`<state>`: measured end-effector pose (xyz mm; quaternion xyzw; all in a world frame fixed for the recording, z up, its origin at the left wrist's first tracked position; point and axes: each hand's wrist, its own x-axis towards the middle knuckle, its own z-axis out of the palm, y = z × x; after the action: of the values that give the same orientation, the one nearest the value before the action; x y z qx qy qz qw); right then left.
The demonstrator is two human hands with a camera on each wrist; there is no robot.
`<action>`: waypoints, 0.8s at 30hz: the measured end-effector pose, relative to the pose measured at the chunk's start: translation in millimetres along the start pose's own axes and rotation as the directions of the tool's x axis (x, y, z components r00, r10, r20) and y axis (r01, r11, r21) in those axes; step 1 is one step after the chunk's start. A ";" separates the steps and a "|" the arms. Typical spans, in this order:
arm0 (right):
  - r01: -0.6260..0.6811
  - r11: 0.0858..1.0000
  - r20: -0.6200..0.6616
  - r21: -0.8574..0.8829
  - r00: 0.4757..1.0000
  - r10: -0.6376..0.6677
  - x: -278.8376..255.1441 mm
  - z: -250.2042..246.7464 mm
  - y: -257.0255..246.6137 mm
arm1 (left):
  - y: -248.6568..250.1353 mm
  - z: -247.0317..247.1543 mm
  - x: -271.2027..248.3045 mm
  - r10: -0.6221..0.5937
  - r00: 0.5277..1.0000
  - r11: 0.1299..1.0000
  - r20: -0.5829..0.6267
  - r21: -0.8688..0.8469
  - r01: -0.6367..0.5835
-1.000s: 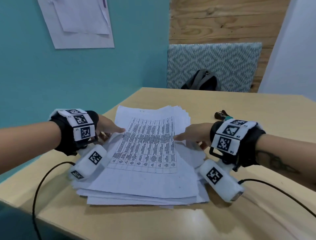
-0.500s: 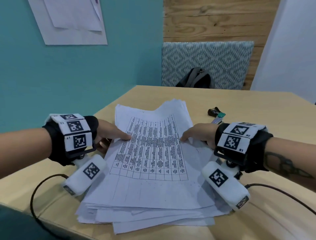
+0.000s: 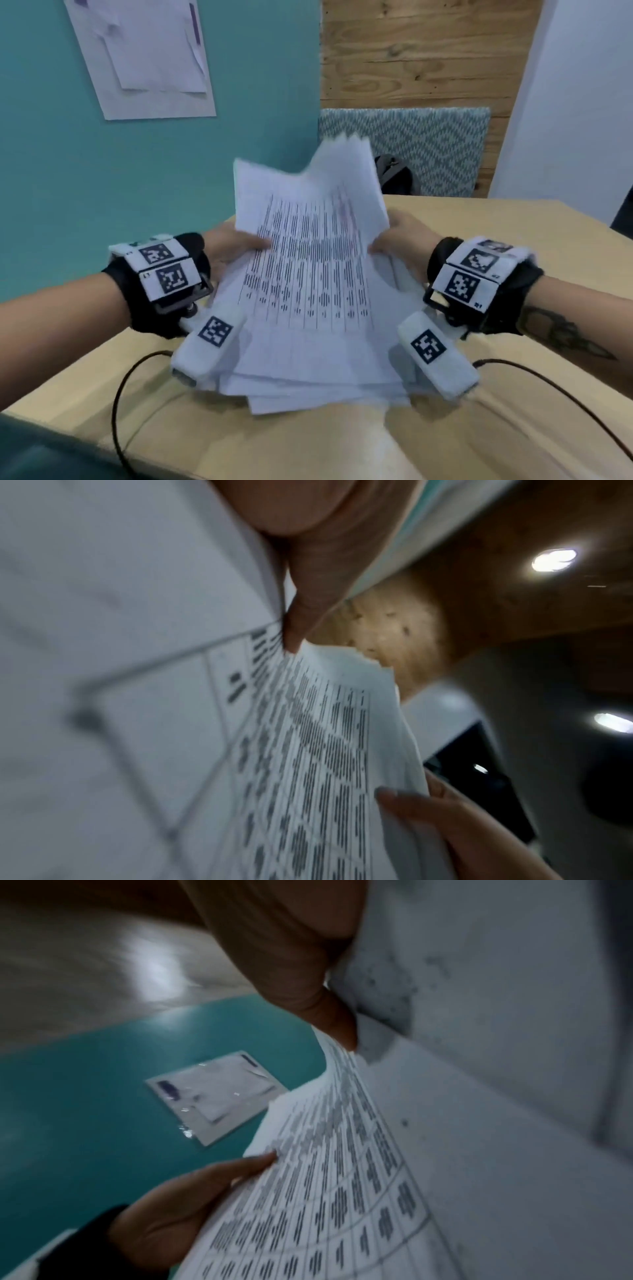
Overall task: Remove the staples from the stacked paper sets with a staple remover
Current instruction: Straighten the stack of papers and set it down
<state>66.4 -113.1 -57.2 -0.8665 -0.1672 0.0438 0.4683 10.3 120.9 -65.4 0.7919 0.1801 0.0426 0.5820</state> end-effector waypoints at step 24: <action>0.630 0.727 -0.361 0.274 0.768 -0.530 -74.9 -166.3 -56.8 | 173.9 66.4 -65.9 0.808 0.584 0.520 -0.081 -0.368 -0.770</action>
<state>20.5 -241.7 76.3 -0.6597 -0.3576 -0.1874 0.6339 8.3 -6.2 85.7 0.6650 -0.2391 0.2947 0.6432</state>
